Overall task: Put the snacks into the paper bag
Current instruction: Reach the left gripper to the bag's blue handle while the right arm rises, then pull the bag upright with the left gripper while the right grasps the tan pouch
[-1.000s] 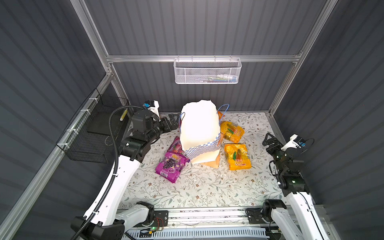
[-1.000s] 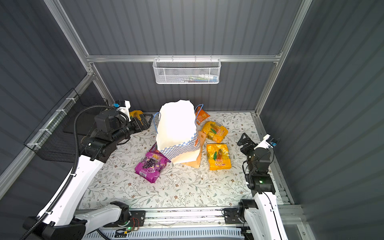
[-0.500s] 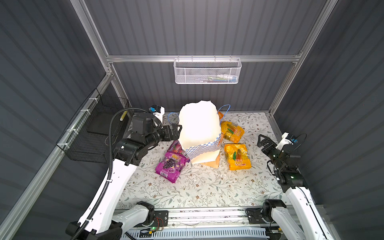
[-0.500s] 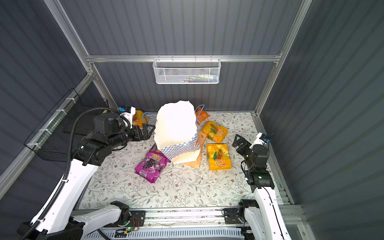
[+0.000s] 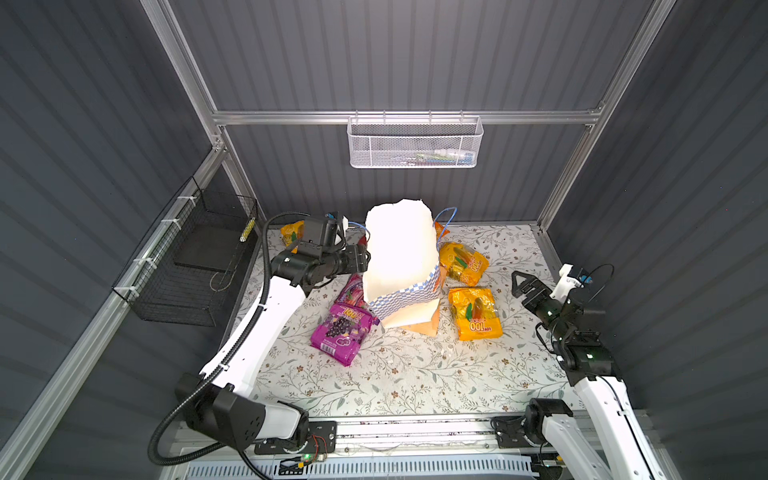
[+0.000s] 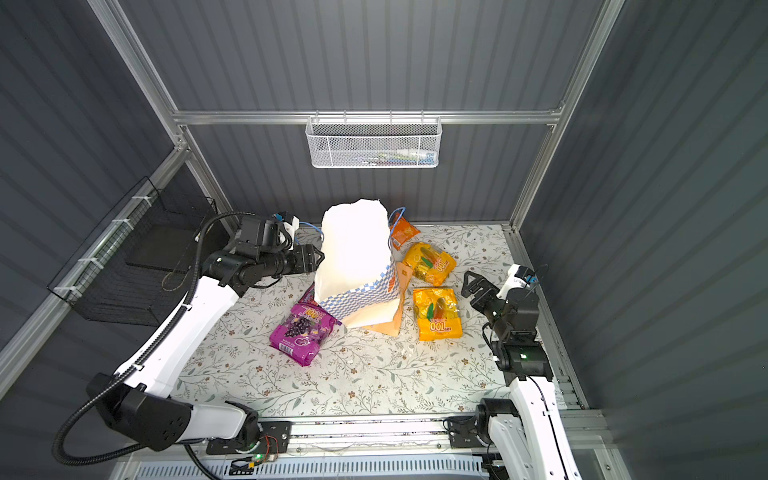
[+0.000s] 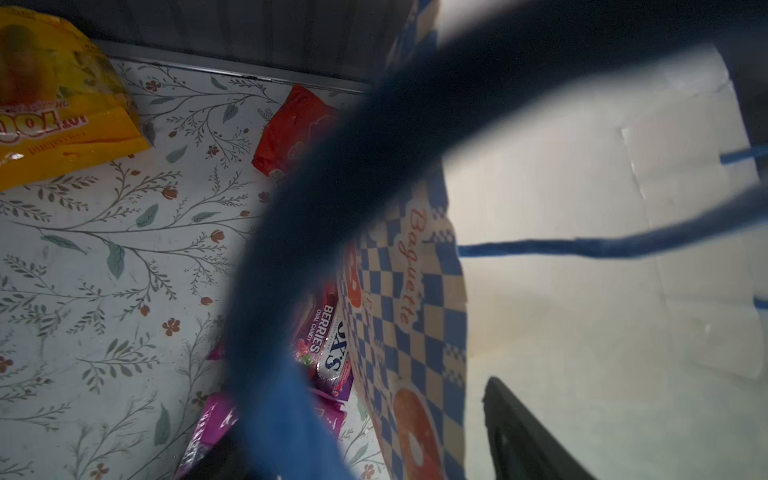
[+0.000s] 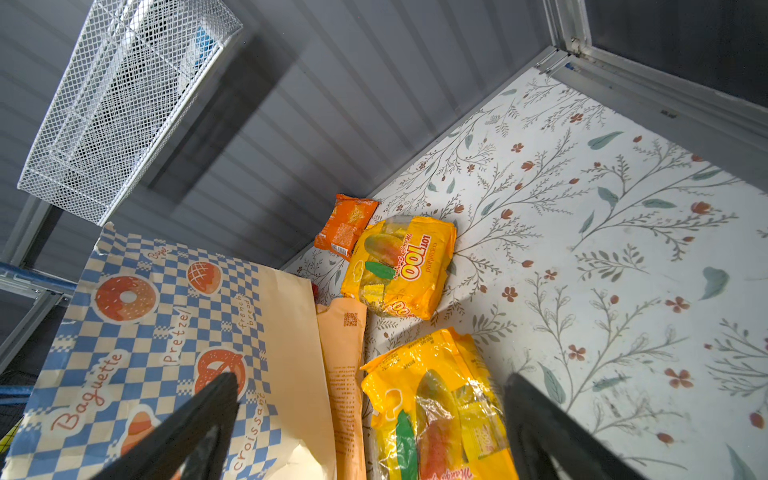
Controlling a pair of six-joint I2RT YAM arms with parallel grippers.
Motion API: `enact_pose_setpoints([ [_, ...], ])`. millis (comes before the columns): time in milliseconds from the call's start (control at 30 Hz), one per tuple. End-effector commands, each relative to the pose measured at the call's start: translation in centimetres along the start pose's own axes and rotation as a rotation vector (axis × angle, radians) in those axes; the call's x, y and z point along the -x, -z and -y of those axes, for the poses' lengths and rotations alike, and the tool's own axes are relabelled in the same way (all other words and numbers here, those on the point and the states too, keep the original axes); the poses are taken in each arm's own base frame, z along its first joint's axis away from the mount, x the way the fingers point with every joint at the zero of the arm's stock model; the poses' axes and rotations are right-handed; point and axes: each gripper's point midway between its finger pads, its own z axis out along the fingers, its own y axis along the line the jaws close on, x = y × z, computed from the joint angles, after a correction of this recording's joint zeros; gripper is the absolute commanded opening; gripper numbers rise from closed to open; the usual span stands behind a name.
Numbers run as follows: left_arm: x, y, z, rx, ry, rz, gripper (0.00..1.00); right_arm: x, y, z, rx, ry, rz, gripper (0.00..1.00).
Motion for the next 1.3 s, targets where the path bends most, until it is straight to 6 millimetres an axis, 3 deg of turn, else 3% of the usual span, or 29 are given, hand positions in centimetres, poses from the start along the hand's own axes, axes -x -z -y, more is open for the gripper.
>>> enact_pose_setpoints([
  [0,1.4,-0.4,0.3,0.015,0.013,0.025,0.60,-0.6,0.2,-0.2,0.011,0.030,-0.034,0.99],
  [167,2.0,-1.4,0.5,0.006,0.047,0.021,0.25,-1.8,-0.7,-0.4,0.006,0.062,-0.105,0.99],
  [267,3.1,-0.5,1.1,-0.013,0.076,0.062,0.00,-2.9,-1.6,-1.4,0.024,0.088,-0.164,0.99],
  [400,5.4,2.9,2.0,-0.039,0.113,0.176,0.00,-5.5,-3.2,-4.2,0.087,0.150,-0.276,0.99],
  [600,7.9,9.9,-0.7,0.104,0.183,0.423,0.00,-10.2,-6.4,-7.8,0.241,0.095,-0.464,0.99],
  [733,8.4,13.2,-1.8,0.175,0.185,0.505,0.00,-13.7,-9.2,-7.8,0.201,0.122,-0.562,0.99],
  [967,8.2,15.1,-3.7,0.282,0.175,0.549,0.00,-18.1,-13.9,-8.0,0.159,0.120,-0.677,0.96],
  [1100,8.1,15.2,-3.8,0.289,0.167,0.555,0.00,-19.2,-16.9,-5.4,0.001,0.165,-0.693,0.92],
  [1267,8.0,14.9,-3.7,0.281,0.153,0.545,0.00,-21.7,-18.5,-3.6,-0.070,0.147,-0.763,0.87],
])
